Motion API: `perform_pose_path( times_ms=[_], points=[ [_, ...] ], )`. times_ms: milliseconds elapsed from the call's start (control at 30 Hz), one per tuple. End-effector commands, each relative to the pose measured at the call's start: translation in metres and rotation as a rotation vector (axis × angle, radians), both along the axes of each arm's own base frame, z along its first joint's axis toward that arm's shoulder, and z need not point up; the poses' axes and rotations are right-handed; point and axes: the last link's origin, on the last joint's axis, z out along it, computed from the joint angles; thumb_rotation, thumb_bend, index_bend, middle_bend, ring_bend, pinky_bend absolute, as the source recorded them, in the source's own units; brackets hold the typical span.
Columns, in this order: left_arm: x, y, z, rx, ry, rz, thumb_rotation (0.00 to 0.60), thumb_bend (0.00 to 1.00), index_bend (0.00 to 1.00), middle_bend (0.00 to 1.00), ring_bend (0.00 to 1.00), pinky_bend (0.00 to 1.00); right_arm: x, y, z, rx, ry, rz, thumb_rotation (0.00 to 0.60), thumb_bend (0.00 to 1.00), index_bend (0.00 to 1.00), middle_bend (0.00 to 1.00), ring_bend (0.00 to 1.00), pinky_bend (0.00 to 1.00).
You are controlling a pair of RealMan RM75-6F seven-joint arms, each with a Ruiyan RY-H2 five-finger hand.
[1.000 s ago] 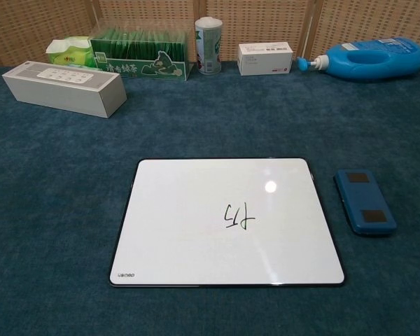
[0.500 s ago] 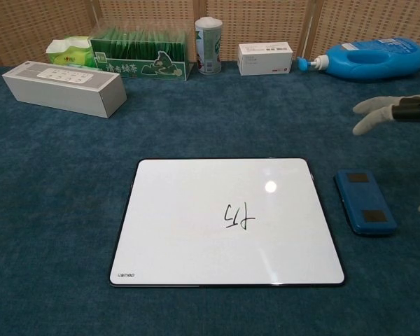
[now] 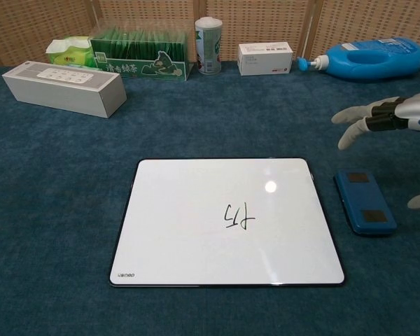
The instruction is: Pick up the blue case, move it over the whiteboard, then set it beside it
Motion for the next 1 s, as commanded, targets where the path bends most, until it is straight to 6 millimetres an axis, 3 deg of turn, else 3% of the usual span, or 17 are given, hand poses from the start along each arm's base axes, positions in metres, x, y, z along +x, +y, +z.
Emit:
perform_pose_path(
  times_ms=[33, 267, 633, 1000],
  points=[
    [0.001, 0.001, -0.001, -0.004, 0.000, -0.001, 0.600, 0.46, 0.31, 0.22, 0.13, 0.04, -0.002, -0.003, -0.002, 0.017, 0.029, 0.015, 0.600, 0.04, 0.21, 0.00, 0.00, 0.06],
    [0.001, 0.000, -0.004, -0.007, -0.003, 0.006, 0.600, 0.46, 0.31, 0.22, 0.13, 0.04, 0.003, -0.013, -0.005, 0.071, 0.100, 0.016, 0.600, 0.05, 0.29, 0.00, 0.00, 0.05],
    [-0.003, -0.001, -0.002, -0.002, -0.006, 0.019, 0.600, 0.45, 0.31, 0.22, 0.13, 0.04, 0.020, -0.027, -0.023, 0.116, 0.178, 0.054, 0.600, 0.05, 0.29, 0.00, 0.00, 0.04],
    [-0.005, -0.001, -0.002, -0.002, -0.011, 0.024, 0.600, 0.46, 0.31, 0.22, 0.13, 0.04, 0.023, -0.038, -0.033, 0.123, 0.241, 0.069, 0.600, 0.05, 0.33, 0.00, 0.00, 0.03]
  ],
)
